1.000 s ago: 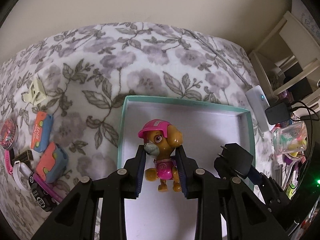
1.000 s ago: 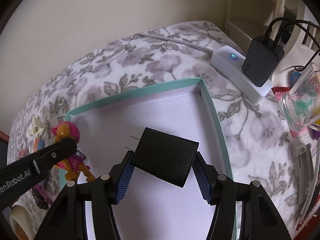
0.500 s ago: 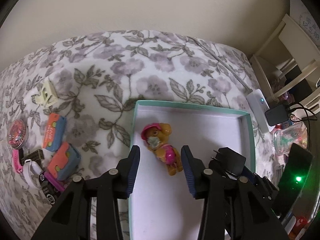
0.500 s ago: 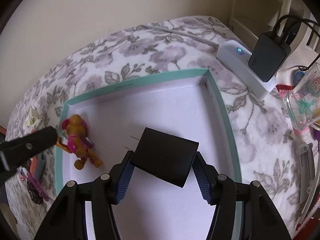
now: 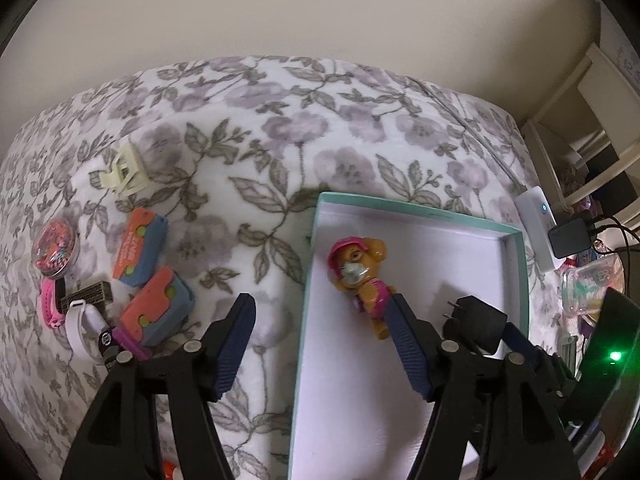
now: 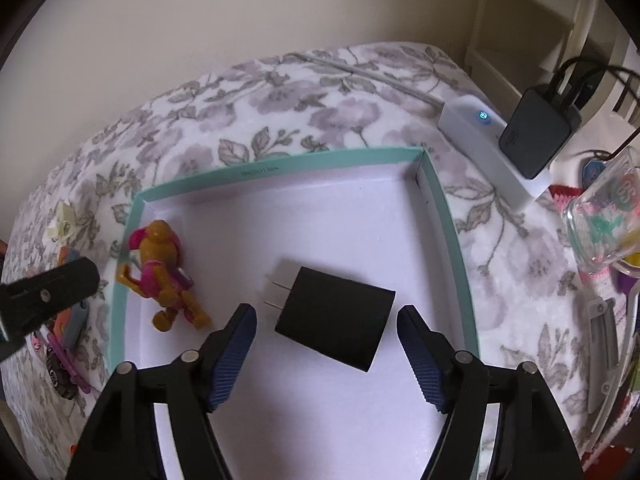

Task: Organize rigid objects
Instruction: 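Open left gripper to set the dog figure in the tray while right releases the charger, then move both open grippers back over the pile of items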

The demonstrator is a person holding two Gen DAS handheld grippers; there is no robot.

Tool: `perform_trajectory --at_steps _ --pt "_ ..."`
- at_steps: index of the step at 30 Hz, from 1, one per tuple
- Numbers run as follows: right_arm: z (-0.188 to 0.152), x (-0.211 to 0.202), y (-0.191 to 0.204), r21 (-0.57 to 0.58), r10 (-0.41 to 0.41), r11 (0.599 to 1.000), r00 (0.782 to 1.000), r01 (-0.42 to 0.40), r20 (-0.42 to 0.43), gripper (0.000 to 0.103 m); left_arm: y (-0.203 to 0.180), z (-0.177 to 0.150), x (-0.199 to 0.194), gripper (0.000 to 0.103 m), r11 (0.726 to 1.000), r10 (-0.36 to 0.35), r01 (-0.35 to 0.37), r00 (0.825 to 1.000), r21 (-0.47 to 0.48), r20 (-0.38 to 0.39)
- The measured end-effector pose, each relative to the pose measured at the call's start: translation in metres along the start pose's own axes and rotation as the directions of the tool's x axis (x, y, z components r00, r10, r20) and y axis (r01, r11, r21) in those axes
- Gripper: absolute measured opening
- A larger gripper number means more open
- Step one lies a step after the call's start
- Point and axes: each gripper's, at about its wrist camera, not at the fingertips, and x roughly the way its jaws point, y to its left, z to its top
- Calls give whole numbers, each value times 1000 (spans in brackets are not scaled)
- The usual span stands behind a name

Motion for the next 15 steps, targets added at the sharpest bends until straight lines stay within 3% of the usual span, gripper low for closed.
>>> perform_trajectory --at_steps 3,6,8,15 --pt "0 -7 2 4 17 1000 1000 -17 14 76 10 -3 -2 70 1000 14 -14 1000 -20 -2" --pt "-2 -15 4 0 11 1000 999 -11 31 86 21 -9 -6 84 999 6 -6 1000 -48 4" --pt "-2 -18 5 -2 6 1000 999 -6 46 95 31 -13 -8 84 997 15 -14 1000 -78 12" --pt "-7 -34 4 31 63 997 995 -65 82 103 62 -26 -16 85 988 77 -70 996 -135 53"
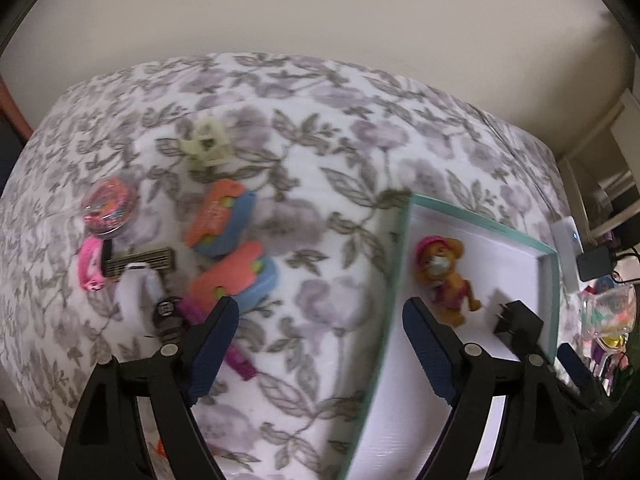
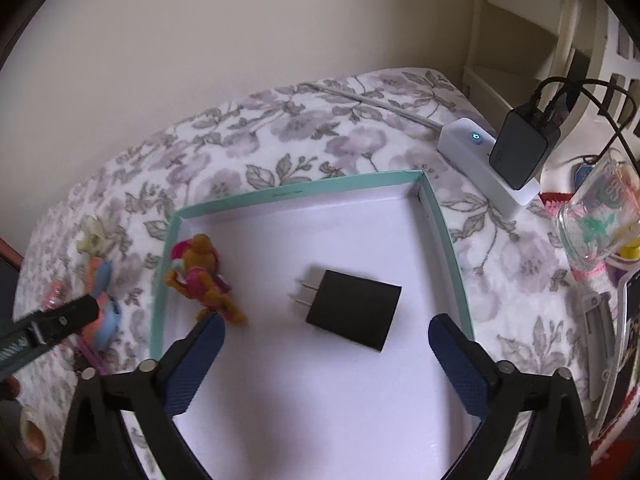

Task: Organize rigid objects
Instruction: 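Move both open grippers back over the pile of items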

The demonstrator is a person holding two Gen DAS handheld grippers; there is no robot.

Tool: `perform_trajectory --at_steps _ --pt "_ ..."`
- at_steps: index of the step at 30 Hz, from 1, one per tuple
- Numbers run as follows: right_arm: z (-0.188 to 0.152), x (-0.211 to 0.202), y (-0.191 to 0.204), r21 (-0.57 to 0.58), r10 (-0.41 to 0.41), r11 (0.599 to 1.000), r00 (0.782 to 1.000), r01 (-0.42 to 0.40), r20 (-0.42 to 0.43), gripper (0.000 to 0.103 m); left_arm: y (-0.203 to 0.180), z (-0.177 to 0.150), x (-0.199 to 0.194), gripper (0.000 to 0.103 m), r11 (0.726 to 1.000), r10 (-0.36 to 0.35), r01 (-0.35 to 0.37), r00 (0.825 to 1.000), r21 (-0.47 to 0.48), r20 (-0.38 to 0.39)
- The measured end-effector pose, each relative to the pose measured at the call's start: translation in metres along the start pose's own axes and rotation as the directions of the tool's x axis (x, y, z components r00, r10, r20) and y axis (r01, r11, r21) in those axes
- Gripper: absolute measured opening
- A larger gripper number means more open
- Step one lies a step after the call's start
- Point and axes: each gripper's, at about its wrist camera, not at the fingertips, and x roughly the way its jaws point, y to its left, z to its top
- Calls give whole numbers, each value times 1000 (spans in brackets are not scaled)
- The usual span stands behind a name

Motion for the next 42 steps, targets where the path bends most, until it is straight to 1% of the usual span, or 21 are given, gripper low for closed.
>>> perform_trajectory --at_steps 2,3,4,5,8,10,13,16,20,23,27,30,33,35,38,39,42 --pt "0 -9 0 17 13 1000 1000 -13 22 103 9 -2 -3 86 1000 -4 4 1000 -20 11" --pt "0 -13 1 19 11 1000 999 -12 34 103 13 -4 -5 89 1000 -8 9 1000 -30 18" --pt "0 -17 1 17 8 1000 999 -9 43 103 17 -5 -7 95 999 -12 13 1000 -40 24" --pt "0 -22 2 14 4 1000 999 -5 51 103 22 -7 -10 96 998 -17 19 999 -57 38" --pt "0 -35 4 8 2 1000 997 -3 81 103 30 -10 -20 96 996 -19 26 997 -86 76" --pt "0 -47 7 6 12 1000 994 -13 108 103 34 -13 -29 96 995 -12 22 994 -92 107" --pt "0 -63 11 5 17 1000 989 -18 147 103 38 -16 -41 96 995 -16 29 991 -98 132" --pt "-1 -79 19 -15 48 999 984 -46 173 103 44 -18 -57 96 994 -18 34 988 -105 154" --pt "-6 -98 39 -74 85 995 977 -72 198 103 55 -20 -77 96 996 22 -10 988 -84 151" --pt "-11 -110 62 -147 129 984 971 -100 203 103 70 -23 -91 96 995 56 -43 987 -88 152" --pt "-23 -116 100 -253 200 955 965 -153 170 103 105 -30 -101 96 989 103 -88 986 -118 129" --pt "-37 -106 130 -313 267 923 958 -224 103 103 136 -39 -105 96 983 122 -104 986 -152 113" --pt "-54 -88 155 -360 299 893 954 -271 23 103 166 -51 -102 96 973 149 -129 985 -193 90" --pt "-67 -74 172 -387 308 873 951 -297 -34 103 185 -60 -99 96 966 162 -143 984 -216 74" --pt "-87 -56 188 -407 309 854 945 -325 -106 103 206 -70 -90 96 957 179 -162 982 -242 52" --pt "-95 -47 195 -418 301 846 943 -331 -140 103 210 -72 -88 96 954 181 -164 982 -249 47" --pt "-112 -28 207 -446 266 834 945 -324 -190 103 223 -83 -71 96 949 173 -163 985 -271 13"
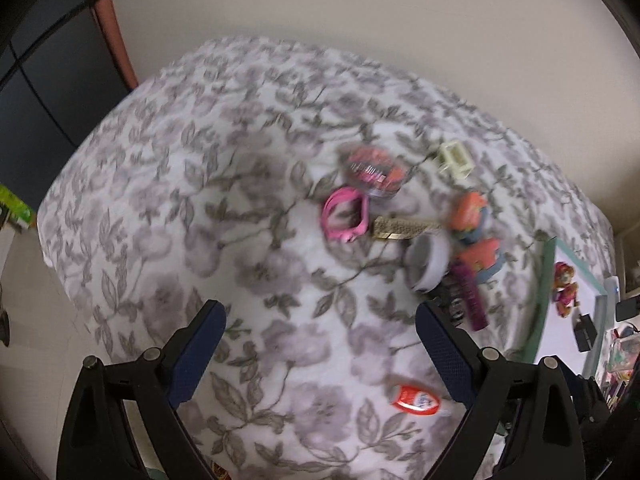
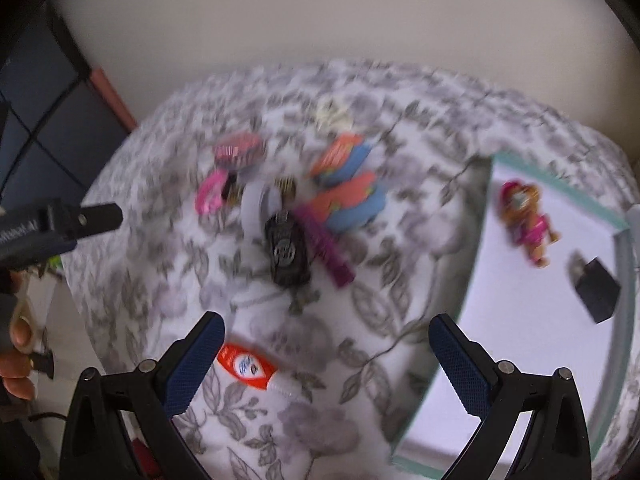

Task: Organize rigid objects
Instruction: 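Move both open grippers back over the pile of items, then grasp the red-and-white LION eye-drop bottle with the right gripper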

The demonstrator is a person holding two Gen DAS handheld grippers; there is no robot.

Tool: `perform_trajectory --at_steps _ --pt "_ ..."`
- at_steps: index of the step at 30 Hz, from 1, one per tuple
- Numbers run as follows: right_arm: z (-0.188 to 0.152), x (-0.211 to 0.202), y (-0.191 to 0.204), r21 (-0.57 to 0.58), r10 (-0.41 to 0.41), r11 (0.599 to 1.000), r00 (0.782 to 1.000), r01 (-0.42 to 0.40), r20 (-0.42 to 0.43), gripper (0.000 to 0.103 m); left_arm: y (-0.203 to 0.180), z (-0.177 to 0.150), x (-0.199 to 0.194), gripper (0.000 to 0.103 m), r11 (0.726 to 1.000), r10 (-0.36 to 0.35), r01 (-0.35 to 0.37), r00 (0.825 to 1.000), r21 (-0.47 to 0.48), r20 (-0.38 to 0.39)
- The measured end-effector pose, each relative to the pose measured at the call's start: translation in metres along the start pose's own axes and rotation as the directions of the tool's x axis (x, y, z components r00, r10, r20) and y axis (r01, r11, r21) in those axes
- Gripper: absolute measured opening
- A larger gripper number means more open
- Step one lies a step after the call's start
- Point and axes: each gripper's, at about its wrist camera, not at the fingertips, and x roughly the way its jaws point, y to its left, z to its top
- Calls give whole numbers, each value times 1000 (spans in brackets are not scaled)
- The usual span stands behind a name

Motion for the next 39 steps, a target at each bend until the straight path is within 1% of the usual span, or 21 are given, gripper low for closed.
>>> perform_trajectory --at_steps 3,7,9,12,17,21,25,31,34,36,38,39 --pt "-10 17 11 -37 4 999 999 -6 -51 103 5 -9 23 96 1000 1 -2 999 -9 -43" --pt "-17 30 21 -76 24 997 996 -30 -86 103 8 -20 51 96 1000 12 -13 994 -7 -111" --pt "-20 38 24 -89 30 995 994 -40 -109 103 9 -27 68 96 1000 -6 4 987 -14 -163" --pt "-27 49 30 -117 18 992 989 -36 -148 103 12 -37 90 96 999 -24 17 972 -36 -233" --pt "-33 58 37 -153 14 987 984 -41 -176 103 20 -50 113 96 999 -5 -8 957 -43 -291" --pt "-38 64 41 -173 10 984 981 -44 -193 103 18 -55 112 96 1000 7 -13 961 -21 -277" --pt "-40 72 47 -209 -45 978 981 5 -187 103 18 -59 111 96 1000 0 -6 962 -22 -274" --pt "-37 76 49 -212 -94 975 987 64 -134 102 19 -56 100 96 1000 -13 9 966 -17 -258" --pt "-35 76 43 -210 -142 971 982 113 -126 94 19 -51 94 96 1000 -23 21 968 -12 -248" --pt "-36 72 37 -206 -138 972 983 110 -124 90 17 -48 90 96 999 -34 32 971 -10 -237" --pt "-36 70 37 -207 -145 971 982 118 -122 82 12 -43 88 96 999 -41 43 974 1 -224" --pt "-36 71 39 -208 -146 971 981 118 -124 80 9 -41 86 96 999 -43 46 975 7 -218"
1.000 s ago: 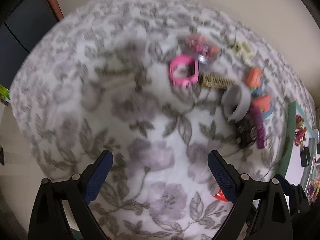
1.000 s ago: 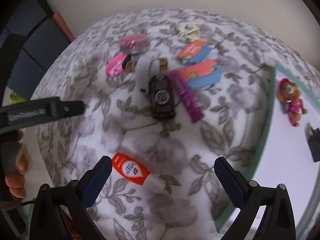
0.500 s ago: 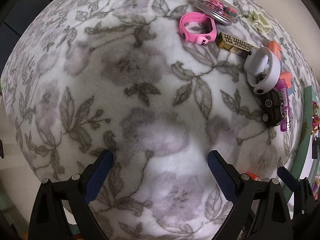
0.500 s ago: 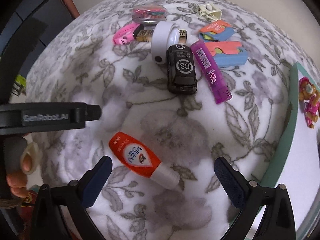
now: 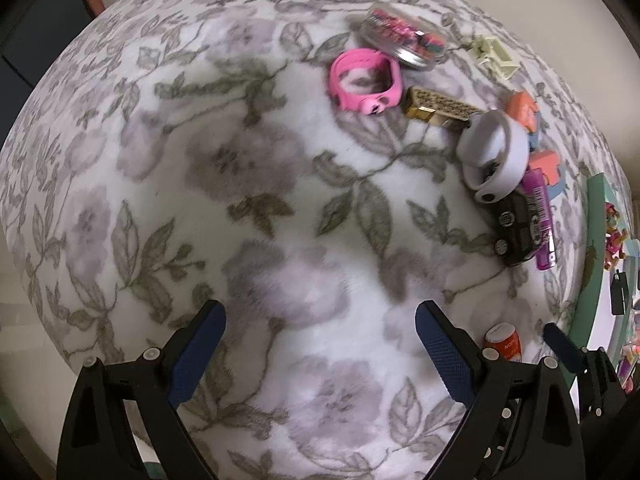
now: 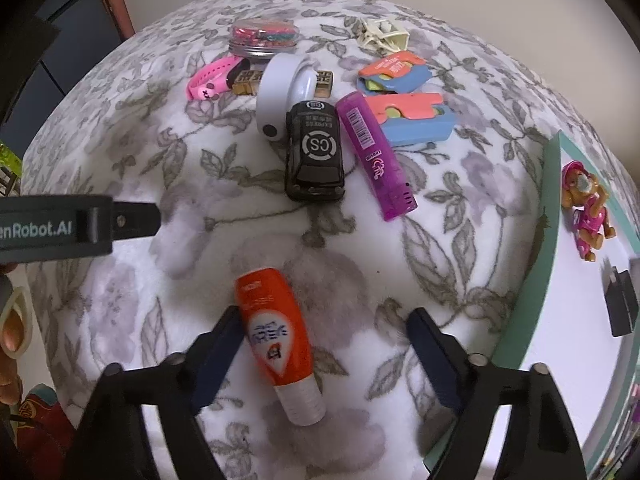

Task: Organize rigid objects
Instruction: 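Grasp the red-and-white LION eye-drop bottle with the right gripper, then grasp the black toy car with the left gripper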

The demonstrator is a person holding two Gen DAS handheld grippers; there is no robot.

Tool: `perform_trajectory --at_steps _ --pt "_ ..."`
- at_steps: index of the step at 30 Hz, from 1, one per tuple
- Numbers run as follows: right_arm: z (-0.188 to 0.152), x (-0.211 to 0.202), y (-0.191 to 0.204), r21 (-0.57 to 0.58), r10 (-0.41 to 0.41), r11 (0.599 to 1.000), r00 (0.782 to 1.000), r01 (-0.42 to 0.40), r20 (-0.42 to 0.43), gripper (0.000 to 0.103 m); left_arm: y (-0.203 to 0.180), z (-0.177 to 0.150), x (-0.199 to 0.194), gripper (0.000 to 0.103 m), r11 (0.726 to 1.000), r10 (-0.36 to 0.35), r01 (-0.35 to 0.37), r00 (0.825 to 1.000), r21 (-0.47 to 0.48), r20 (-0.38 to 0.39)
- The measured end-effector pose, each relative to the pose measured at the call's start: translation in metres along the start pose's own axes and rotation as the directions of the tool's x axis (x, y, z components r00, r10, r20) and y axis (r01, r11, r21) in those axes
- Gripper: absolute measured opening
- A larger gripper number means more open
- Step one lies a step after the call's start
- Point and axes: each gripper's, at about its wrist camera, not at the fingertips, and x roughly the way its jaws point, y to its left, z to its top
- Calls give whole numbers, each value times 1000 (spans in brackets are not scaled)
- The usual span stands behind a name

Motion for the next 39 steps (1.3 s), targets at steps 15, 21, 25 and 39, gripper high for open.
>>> perform_trajectory --at_steps 15,21,25,39 --pt "-1 -10 -21 62 54 997 998 -51 -41 31 -47 39 -28 95 996 -52 42 991 83 122" --pt "6 -8 -43 123 44 991 999 -42 -15 31 -77 49 -31 79 988 -85 69 989 136 117" --pt "13 -8 -64 168 41 985 999 -41 3 31 -97 54 -30 73 982 -137 124 987 145 83" --pt "22 -16 -97 229 58 972 998 -60 17 31 -150 59 -13 48 965 -194 186 981 187 25"
